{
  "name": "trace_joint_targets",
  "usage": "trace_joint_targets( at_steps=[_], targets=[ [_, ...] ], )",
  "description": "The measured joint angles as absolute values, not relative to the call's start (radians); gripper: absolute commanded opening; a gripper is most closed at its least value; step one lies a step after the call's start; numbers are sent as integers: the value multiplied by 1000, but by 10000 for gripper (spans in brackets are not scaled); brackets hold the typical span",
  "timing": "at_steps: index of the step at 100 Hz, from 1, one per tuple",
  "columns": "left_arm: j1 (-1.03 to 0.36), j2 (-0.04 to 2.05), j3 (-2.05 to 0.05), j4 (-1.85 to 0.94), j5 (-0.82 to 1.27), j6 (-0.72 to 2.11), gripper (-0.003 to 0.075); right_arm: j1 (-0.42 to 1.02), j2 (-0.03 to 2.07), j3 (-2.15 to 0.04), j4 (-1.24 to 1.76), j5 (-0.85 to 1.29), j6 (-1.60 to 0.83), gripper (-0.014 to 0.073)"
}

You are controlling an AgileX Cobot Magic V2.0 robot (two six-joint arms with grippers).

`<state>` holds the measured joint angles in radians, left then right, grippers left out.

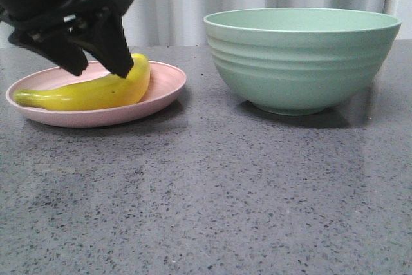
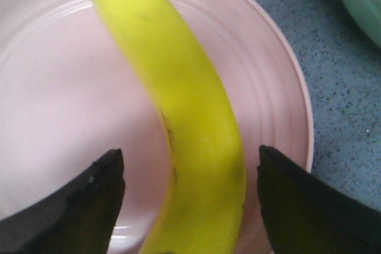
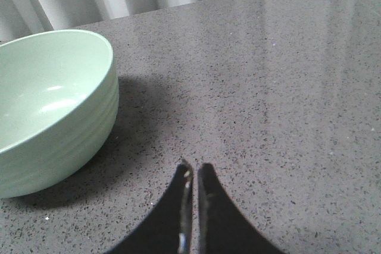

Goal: Transfer banana from pink plate to green bowl

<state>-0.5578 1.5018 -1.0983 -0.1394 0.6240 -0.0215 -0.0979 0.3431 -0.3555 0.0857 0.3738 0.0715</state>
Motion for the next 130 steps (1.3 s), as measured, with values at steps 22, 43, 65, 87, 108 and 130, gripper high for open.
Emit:
trace_joint_targets(
  at_steps=[22,43,65,87,108,130],
  targets=[
    [-558,1541,-1104,-147,627,-14,431,-98,343,-355,86,374,71,-72],
    [-558,1588,-1105,-148,635,-12,427,-98,343,-355,86,374,71,-72],
    [-558,1588,-1105,-148,637,-10,182,-98,343,-355,86,376,71,-72],
    [-558,1590,-1106,-150,637,-8,-18,-94,343,-355,86,385,73,-72],
    [-561,1585,-1145,-150,674,0,-18,-35,347,-405,86,464,57,-60],
    [-612,1502,-1221,-150,716,21,-18,40,429,-561,86,570,46,167]
  ],
)
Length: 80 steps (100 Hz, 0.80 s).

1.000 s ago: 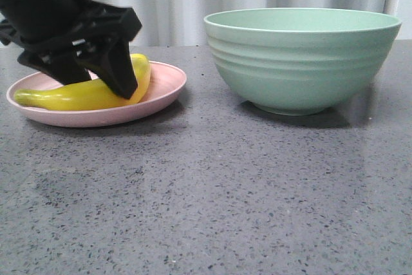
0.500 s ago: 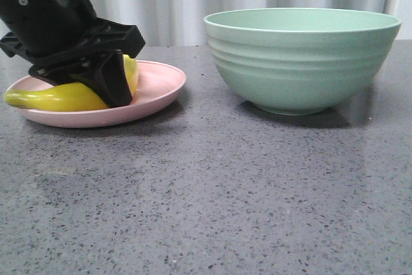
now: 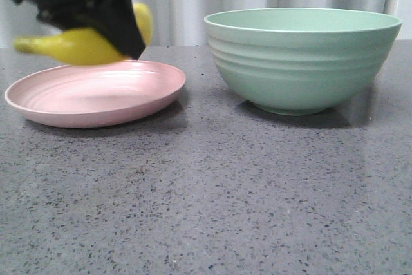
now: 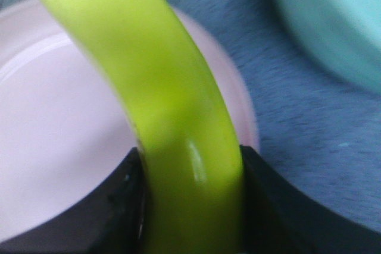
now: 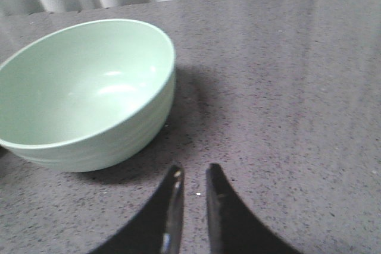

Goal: Transfer banana from pink plate to green bowl

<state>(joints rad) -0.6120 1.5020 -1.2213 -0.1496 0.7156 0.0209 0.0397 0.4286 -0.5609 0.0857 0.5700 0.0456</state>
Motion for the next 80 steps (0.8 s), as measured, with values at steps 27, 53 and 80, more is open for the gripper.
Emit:
trace_joint_targets(
  at_steps=[27,53,80],
  targets=[
    [-768,1388,-1234,-150,737,31,-18,149,611,-750,218,623,43,337],
    [-867,1380,-1234,-152,740,31,-18,288,860,-925,315,606,43,337],
    [-889,1380,-1234,-153,740,32,-18,361,1146,-1072,375,556,43,337]
  ],
)
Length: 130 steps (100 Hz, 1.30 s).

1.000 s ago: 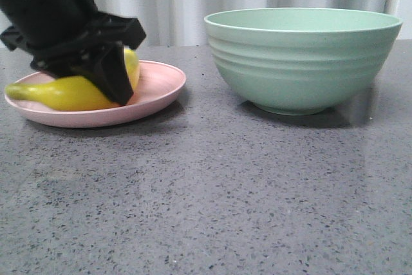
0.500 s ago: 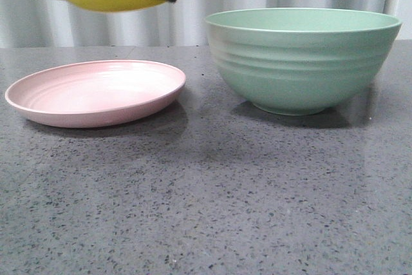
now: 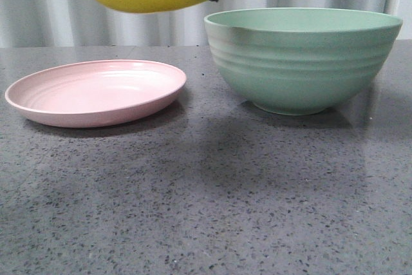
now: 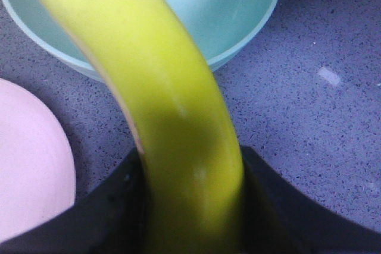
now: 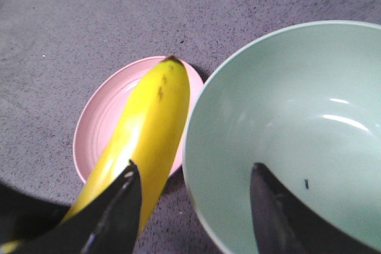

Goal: Transfer banana from pink plate to green bowl

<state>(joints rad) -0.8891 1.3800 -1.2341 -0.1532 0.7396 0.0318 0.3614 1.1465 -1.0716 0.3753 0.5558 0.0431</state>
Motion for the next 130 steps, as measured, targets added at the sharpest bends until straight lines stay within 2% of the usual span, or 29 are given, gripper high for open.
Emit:
trace_joint_targets(
  at_steps=[24,58,71,81,93,99,103,109,130],
  targets=[
    [-889,1380,-1234,-153,742,32,-18,366,1328,-1191,471,552,43,337],
    [-889,1380,-1234,-153,735,32,-18,402,1432,-1269,541,554,43,335],
    [-889,1380,-1234,-153,734,32,-11,405,1449,-1269,545,558,43,273],
    [-889,1380,-1234,-154,732,32,75,405,1451,-1269,549,560,43,153],
    [-889,1380,-1234,-154,732,32,288,405,1451,-1271,552,560,50,-4],
    [-889,1380,-1234,-154,732,32,366,405,1451,-1271,554,560,50,-67],
    [-889,1380,-1234,-154,730,32,403,405,1451,-1273,554,560,47,-79],
    [-889,1380,-1234,-156,728,32,423,405,1453,-1273,552,564,45,-79],
    [-889,1348,-1259,-156,736,32,423,364,1453,-1274,550,561,43,-79]
  ],
)
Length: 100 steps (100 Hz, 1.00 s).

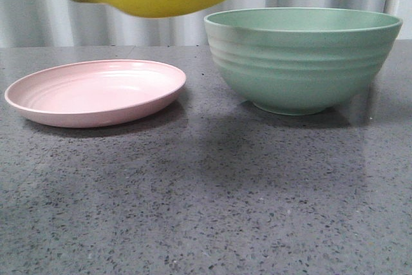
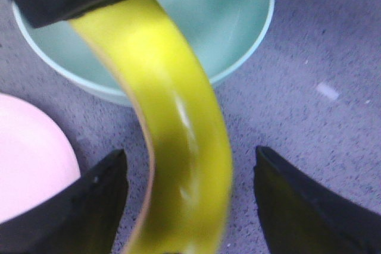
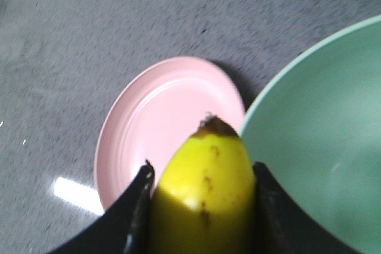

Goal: Transfer banana from pink plate to green bowl

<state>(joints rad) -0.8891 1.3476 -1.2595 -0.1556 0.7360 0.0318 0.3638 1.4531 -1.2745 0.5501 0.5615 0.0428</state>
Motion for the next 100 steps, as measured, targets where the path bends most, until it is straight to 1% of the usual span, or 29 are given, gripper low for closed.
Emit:
trace_joint_targets(
  at_steps=[25,45,52,56,57,63,64,65,74,79,100],
  targets=[
    [-889,1250,-1306,-156,738,32,422,209,1453,-1299,540,513,25,-79],
    [-889,1230,-1311,-156,740,32,422,116,1470,-1300,477,461,14,-71],
    [-889,1230,-1311,-156,740,32,422,104,1483,-1300,459,457,14,-8],
    [-889,1230,-1311,-156,740,32,422,102,1491,-1300,449,457,13,66],
    [-889,1230,-1311,-156,740,32,422,102,1494,-1300,449,457,13,66],
    [-889,1230,-1311,-156,740,32,422,102,1504,-1300,437,457,11,197],
    [-889,1230,-1311,-156,740,32,422,102,1507,-1300,434,457,11,197],
    [-889,1230,-1311,-156,740,32,422,102,1507,-1300,432,457,11,235],
    [-889,1230,-1311,-156,740,32,422,102,1519,-1300,427,457,11,340],
    [-889,1230,-1311,-156,740,26,422,102,1520,-1300,427,457,11,358],
    [-889,1230,-1311,-156,738,11,422,102,1521,-1300,422,457,9,358]
  ],
)
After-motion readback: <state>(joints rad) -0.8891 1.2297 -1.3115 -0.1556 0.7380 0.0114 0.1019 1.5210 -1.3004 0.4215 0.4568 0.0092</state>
